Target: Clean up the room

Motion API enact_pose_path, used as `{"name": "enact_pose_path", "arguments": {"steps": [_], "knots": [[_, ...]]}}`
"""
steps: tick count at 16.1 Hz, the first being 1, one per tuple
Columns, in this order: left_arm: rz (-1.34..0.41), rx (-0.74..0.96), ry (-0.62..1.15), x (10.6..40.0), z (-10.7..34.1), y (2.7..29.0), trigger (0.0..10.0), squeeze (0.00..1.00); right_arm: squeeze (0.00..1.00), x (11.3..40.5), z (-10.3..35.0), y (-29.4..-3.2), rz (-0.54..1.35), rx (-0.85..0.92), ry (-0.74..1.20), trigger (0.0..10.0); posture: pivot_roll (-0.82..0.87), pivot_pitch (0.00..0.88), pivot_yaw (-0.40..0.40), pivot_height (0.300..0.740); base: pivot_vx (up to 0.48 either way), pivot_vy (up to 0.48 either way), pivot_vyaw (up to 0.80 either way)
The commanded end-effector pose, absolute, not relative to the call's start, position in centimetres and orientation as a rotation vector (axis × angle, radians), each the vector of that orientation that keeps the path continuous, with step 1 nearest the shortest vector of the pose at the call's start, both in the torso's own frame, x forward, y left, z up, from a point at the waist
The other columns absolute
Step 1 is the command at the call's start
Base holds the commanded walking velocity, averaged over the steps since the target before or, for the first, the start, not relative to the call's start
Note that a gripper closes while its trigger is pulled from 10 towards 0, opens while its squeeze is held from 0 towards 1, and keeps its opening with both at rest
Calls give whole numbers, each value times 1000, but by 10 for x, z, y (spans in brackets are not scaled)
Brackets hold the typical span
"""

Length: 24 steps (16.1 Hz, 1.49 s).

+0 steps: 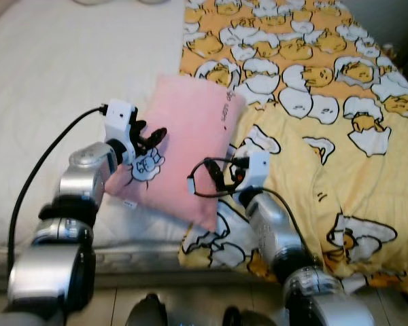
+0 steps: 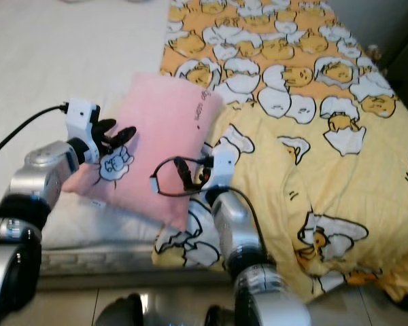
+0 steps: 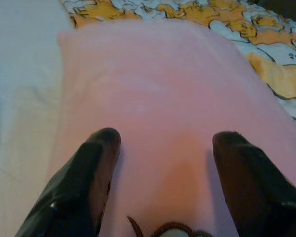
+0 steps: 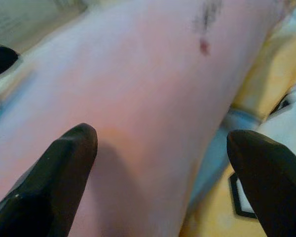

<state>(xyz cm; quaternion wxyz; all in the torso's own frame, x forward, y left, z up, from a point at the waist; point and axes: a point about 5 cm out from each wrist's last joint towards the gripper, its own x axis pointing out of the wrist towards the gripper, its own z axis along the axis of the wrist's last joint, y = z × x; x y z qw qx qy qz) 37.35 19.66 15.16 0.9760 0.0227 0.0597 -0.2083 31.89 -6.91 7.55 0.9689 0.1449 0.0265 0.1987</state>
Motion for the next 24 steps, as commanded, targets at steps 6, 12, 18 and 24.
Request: {"name": "enact_pose_path", "arguments": {"steps": [6,12,18,24], "knots": [[-274,24,39,361,132,177,10000,0,0,296,87,-91,264,152,-61,10000,55,78,-56,740,0,0,-510],[-194,17,-43,357,135,163,10000,0,0,298,97,-104,231,97,-82,10000,41,28,-50,740,0,125,-508],[-201,56,-72,365,145,154,10000,0,0,302,100,-97,259,96,-78,10000,43,0,-48,740,0,282,0],[-185,131,-48,369,142,155,10000,0,0,301,98,-107,224,84,-71,10000,28,0,-37,740,0,0,0]]}}
